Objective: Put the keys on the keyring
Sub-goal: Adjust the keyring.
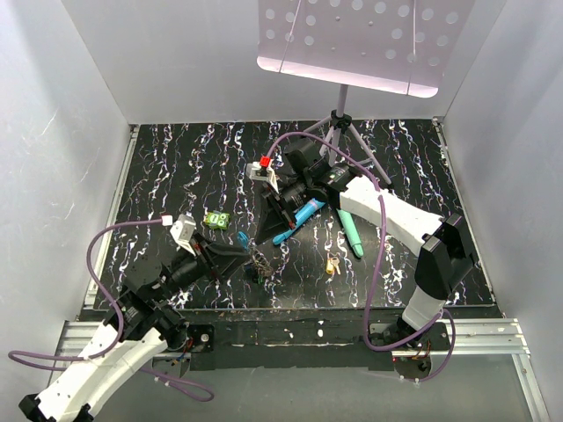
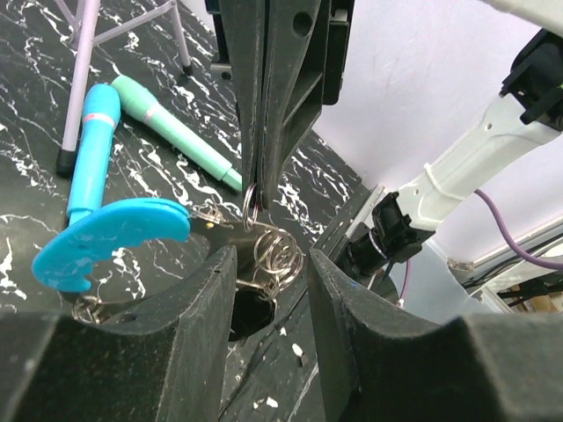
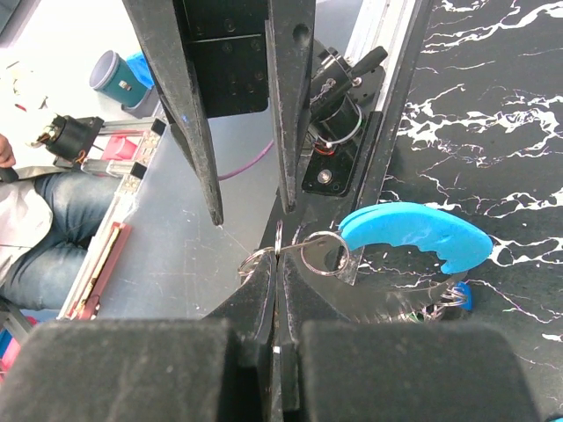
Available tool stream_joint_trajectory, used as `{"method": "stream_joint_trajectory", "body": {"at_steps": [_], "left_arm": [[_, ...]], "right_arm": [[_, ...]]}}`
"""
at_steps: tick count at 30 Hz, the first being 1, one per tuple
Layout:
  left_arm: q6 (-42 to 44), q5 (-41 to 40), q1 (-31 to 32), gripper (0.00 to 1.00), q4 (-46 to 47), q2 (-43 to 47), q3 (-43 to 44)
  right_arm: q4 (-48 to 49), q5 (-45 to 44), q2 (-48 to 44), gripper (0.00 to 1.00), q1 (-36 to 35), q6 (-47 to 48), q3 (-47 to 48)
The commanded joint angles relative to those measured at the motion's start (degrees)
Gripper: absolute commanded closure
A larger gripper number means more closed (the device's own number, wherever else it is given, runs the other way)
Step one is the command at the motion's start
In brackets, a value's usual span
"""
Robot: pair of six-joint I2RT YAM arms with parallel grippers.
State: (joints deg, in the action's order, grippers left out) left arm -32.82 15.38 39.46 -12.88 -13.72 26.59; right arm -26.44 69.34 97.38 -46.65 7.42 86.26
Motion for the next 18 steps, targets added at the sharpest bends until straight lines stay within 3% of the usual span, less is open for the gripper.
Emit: {"method": "stream_joint_trajectory", "body": {"at_steps": [1, 10, 18], "left_arm": [[-0.5, 0.7, -0.4, 0.64, 12.5, -1.3, -1.6], [0.1, 0.8, -0.4, 0.70, 14.6, -6.3, -1.1], [0.7, -1.8, -0.4, 0.71, 7.8, -2.0, -0.6]], "right_arm": [[4.5, 2.0, -3.0, 0.99, 0.2, -2.7, -0.3], [5.0, 2.3, -3.2, 0.99, 0.2, -3.1, -0.7], [5.5, 2.6, -3.0, 0.99, 0.3, -3.6, -0.7]]}}
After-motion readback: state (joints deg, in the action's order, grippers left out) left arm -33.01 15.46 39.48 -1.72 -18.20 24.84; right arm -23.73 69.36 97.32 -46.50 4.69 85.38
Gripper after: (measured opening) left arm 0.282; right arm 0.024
